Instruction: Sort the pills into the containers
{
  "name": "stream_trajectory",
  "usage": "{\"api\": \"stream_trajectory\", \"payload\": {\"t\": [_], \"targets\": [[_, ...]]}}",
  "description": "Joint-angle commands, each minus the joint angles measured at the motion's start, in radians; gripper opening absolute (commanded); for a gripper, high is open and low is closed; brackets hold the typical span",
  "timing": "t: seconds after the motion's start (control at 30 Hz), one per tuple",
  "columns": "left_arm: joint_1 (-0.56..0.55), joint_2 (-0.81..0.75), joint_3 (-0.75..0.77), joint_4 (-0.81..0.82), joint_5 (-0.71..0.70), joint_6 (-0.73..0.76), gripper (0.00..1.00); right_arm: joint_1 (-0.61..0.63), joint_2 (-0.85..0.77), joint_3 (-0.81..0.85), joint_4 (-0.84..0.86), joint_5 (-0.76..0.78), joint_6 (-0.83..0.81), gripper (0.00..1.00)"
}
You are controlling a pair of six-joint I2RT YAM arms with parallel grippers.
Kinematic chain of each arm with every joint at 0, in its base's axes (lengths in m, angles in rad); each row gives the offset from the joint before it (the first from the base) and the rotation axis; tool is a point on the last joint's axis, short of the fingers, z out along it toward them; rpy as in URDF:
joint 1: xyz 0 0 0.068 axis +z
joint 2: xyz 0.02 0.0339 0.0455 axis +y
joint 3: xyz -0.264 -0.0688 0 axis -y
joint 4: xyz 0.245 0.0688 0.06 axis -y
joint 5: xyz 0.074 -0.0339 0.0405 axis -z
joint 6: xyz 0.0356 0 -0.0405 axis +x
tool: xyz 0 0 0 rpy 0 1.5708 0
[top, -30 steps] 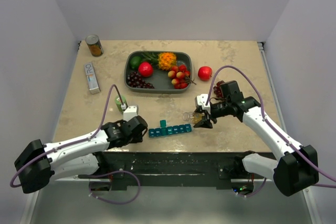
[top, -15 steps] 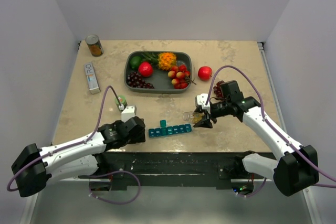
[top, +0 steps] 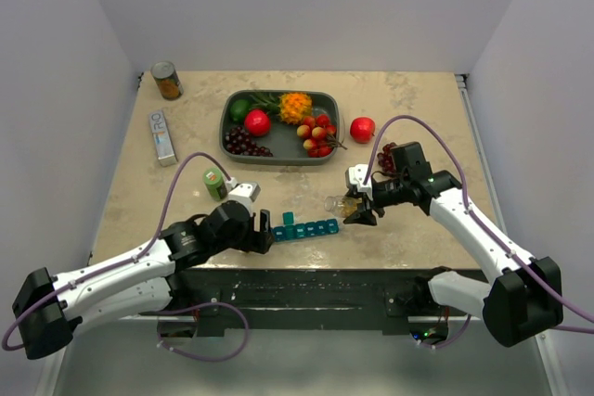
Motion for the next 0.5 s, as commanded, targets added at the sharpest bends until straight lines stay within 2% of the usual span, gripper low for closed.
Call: {"api": "stream_trajectory", "payload": {"t": [0.0, 0.27, 0.37, 0.47], "targets": [[0.006, -0.011, -0.011, 0.063, 0.049, 0.052, 0.80, -0.010, -0.016, 0.040, 0.007, -0.016, 0.010, 0.00], [0.006, -0.046, -0.015, 0.100, 0.092, 0.057, 0.80, -0.021, -0.016, 0.046, 0.023, -0.018, 0.044, 0.00], [0.006, -0.088, -0.044, 0.230, 0.207, 0.065, 0.79, -0.019, -0.013, 0.044, 0.024, -0.016, 0.047, 0.00], [0.006, -0.115, -0.104, 0.488, 0.337, 0.013, 0.80, -0.021, -0.011, 0.043, 0.026, -0.018, 0.048, 0.00]]}}
